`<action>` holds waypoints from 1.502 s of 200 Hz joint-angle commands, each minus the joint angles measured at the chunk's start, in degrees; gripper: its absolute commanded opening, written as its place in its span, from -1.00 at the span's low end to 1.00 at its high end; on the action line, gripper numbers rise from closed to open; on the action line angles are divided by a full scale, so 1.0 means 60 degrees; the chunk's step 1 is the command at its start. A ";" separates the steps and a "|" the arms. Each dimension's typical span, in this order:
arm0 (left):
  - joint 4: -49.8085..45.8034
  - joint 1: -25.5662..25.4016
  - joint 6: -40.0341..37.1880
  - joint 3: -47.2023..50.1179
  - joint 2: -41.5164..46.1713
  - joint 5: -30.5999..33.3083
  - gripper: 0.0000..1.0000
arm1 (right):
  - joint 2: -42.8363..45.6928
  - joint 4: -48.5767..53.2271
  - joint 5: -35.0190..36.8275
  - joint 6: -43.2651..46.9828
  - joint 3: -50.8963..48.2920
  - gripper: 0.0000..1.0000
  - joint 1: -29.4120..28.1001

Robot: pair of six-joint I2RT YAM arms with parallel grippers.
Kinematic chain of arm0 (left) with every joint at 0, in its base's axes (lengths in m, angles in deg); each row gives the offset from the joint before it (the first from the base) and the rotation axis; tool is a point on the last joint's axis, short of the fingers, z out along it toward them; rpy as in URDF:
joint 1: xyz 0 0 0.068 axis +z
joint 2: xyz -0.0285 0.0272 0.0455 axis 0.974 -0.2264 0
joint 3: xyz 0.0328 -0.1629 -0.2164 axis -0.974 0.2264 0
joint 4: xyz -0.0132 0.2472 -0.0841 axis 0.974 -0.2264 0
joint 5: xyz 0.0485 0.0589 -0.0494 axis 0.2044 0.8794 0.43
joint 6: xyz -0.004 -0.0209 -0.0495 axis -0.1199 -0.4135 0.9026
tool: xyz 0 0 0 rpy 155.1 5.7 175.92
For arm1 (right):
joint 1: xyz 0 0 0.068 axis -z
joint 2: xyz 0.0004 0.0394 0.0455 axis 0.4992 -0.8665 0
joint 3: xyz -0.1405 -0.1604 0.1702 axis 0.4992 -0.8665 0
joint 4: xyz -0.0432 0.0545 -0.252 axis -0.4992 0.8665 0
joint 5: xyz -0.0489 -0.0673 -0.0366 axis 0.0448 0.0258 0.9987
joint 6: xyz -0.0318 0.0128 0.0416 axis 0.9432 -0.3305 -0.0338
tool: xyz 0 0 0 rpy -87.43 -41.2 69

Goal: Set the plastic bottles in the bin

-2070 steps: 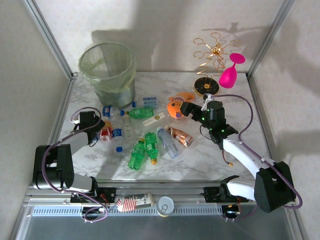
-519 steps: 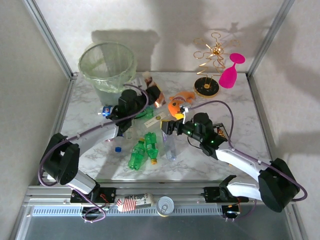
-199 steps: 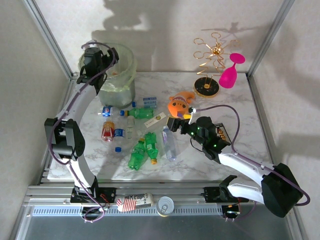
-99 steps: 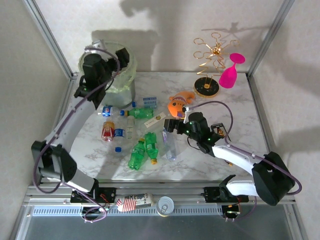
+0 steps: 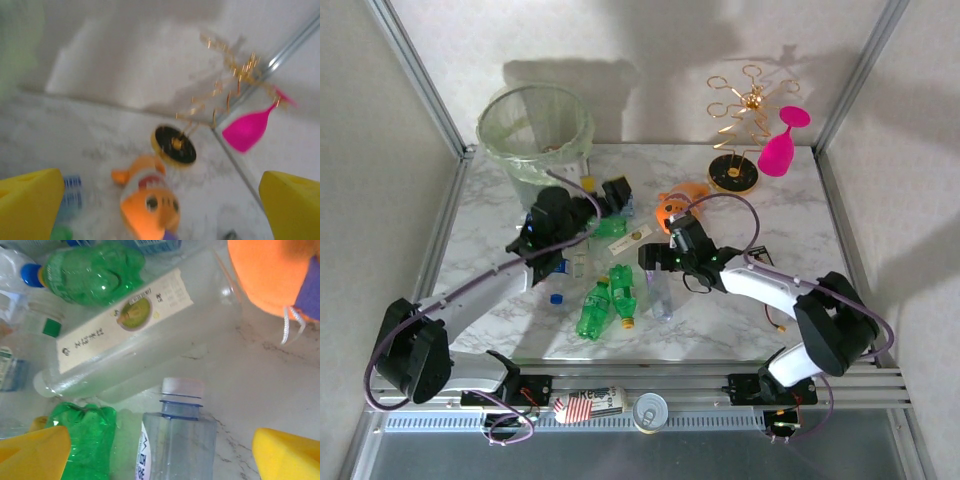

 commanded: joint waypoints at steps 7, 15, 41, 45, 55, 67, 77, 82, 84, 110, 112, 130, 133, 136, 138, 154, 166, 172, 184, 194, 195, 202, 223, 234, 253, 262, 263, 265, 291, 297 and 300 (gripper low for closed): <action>0.0877 -0.0298 0.1229 0.1064 0.0483 0.1202 0.99 | -0.0557 0.0663 -0.0421 -0.0129 0.0465 0.81 -0.0089; 0.1000 -0.0342 0.1550 0.1423 0.0526 0.1385 0.99 | -0.0674 0.0655 -0.0501 -0.0198 0.0453 0.80 -0.0090; 0.1893 -0.0366 0.2459 0.2463 0.0482 0.1469 0.99 | -0.0983 0.0535 -0.0605 -0.0440 0.0363 0.75 -0.0104; 0.2012 -0.0377 0.2550 0.2541 0.0439 0.1433 0.99 | -0.1041 0.0535 -0.0607 -0.0466 0.0375 0.74 -0.0105; 0.2134 -0.0381 0.2722 0.2623 0.0289 0.1360 0.99 | -0.1202 0.0535 -0.0628 -0.0500 0.0432 0.72 -0.0111; 0.2169 -0.0387 0.2805 0.2579 0.0085 0.1236 0.99 | -0.1391 0.0520 -0.0670 -0.0504 0.0518 0.64 -0.0105; 0.2115 -0.0395 0.2850 0.2475 -0.0100 0.1161 0.99 | -0.1515 0.0520 -0.0684 -0.0519 0.0593 0.62 -0.0116; 0.2111 -0.0395 0.2847 0.2424 -0.0175 0.1115 0.99 | -0.1586 0.0511 -0.0674 -0.0526 0.0623 0.61 -0.0107; 0.2118 -0.0395 0.2851 0.2404 -0.0204 0.1102 0.99 | -0.1613 0.0507 -0.0673 -0.0532 0.0637 0.60 -0.0112; 0.2213 -0.0396 0.2895 0.2298 -0.0427 0.0941 0.99 | -0.1856 0.0476 -0.0600 -0.0591 0.0714 0.51 -0.0108; 0.2213 -0.0403 0.2889 0.2288 -0.0425 0.0937 0.99 | -0.1871 0.0476 -0.0592 -0.0592 0.0715 0.50 -0.0105; 0.2192 -0.0410 0.2889 0.2265 -0.0474 0.0922 0.99 | -0.2005 0.0481 -0.0563 -0.0606 0.0744 0.39 -0.0109; 0.2185 -0.0410 0.2892 0.2265 -0.0487 0.0922 0.99 | -0.2020 0.0482 -0.0561 -0.0614 0.0737 0.38 -0.0107; 0.2175 -0.0410 0.2885 0.2261 -0.0496 0.0920 0.99 | -0.2042 0.0490 -0.0556 -0.0628 0.0732 0.38 -0.0104; 0.2170 -0.0410 0.2883 0.2261 -0.0486 0.0921 0.99 | -0.2050 0.0483 -0.0537 -0.0634 0.0730 0.37 -0.0115; 0.2127 -0.0410 0.2883 0.2267 -0.0457 0.0907 0.99 | -0.2087 0.0447 -0.0461 -0.0651 0.0675 0.30 -0.0116; 0.2105 -0.0417 0.2861 0.2265 -0.0445 0.0929 0.99 | -0.2110 0.0465 -0.0373 -0.0665 0.0656 0.28 -0.0113; 0.2100 -0.0424 0.2859 0.2265 -0.0449 0.0940 0.99 | -0.2124 0.0462 -0.0371 -0.0658 0.0656 0.28 -0.0105; 0.2082 -0.0425 0.2860 0.2265 -0.0435 0.0936 0.99 | -0.2132 0.0447 -0.0366 -0.0651 0.0656 0.27 -0.0105; 0.2074 -0.0439 0.2881 0.2251 -0.0452 0.0944 0.99 | -0.2125 0.0411 -0.0365 -0.0651 0.0631 0.24 -0.0109; 0.2070 -0.0439 0.2881 0.2251 -0.0453 0.0947 0.99 | -0.2118 0.0407 -0.0365 -0.0658 0.0629 0.24 -0.0107; 0.2075 -0.0439 0.2896 0.2236 -0.0466 0.0956 0.99 | -0.2085 0.0375 -0.0377 -0.0651 0.0602 0.18 -0.0111; 0.2092 -0.0472 0.2919 0.2214 -0.0477 0.0962 0.99 | -0.1870 0.0276 -0.0359 -0.0637 0.0505 0.09 -0.0109; 0.2088 -0.0484 0.2909 0.2196 -0.0474 0.0951 0.99 | -0.1620 0.0167 -0.0358 -0.0597 0.0427 0.05 -0.0104; 0.2066 -0.0512 0.2884 0.2148 -0.0488 0.0911 0.99 | -0.1006 -0.0145 -0.0634 -0.0451 0.0312 0.04 -0.0038; 0.2074 -0.0526 0.2895 0.2124 -0.0511 0.0885 0.99 | -0.0644 -0.0347 -0.0813 -0.0407 0.0269 0.03 0.0044; 0.2070 -0.0527 0.2896 0.2121 -0.0512 0.0881 0.99 | -0.0608 -0.0360 -0.0831 -0.0404 0.0265 0.03 0.0058; 0.2071 -0.0527 0.2886 0.2119 -0.0523 0.0886 0.99 | -0.0548 -0.0381 -0.0858 -0.0395 0.0254 0.03 0.0083; 0.2307 -0.0585 0.2860 0.2089 -0.0541 0.0606 0.99 | 0.0318 -0.0635 -0.0968 -0.0285 0.0286 0.03 0.0502; 0.2476 -0.0620 0.2794 0.2103 -0.0554 0.0453 0.99 | 0.0462 -0.0675 -0.0980 -0.0284 0.0311 0.03 0.0624; 0.2575 -0.0636 0.2761 0.2115 -0.0563 0.0356 0.99 | 0.0516 -0.0688 -0.0993 -0.0277 0.0318 0.03 0.0683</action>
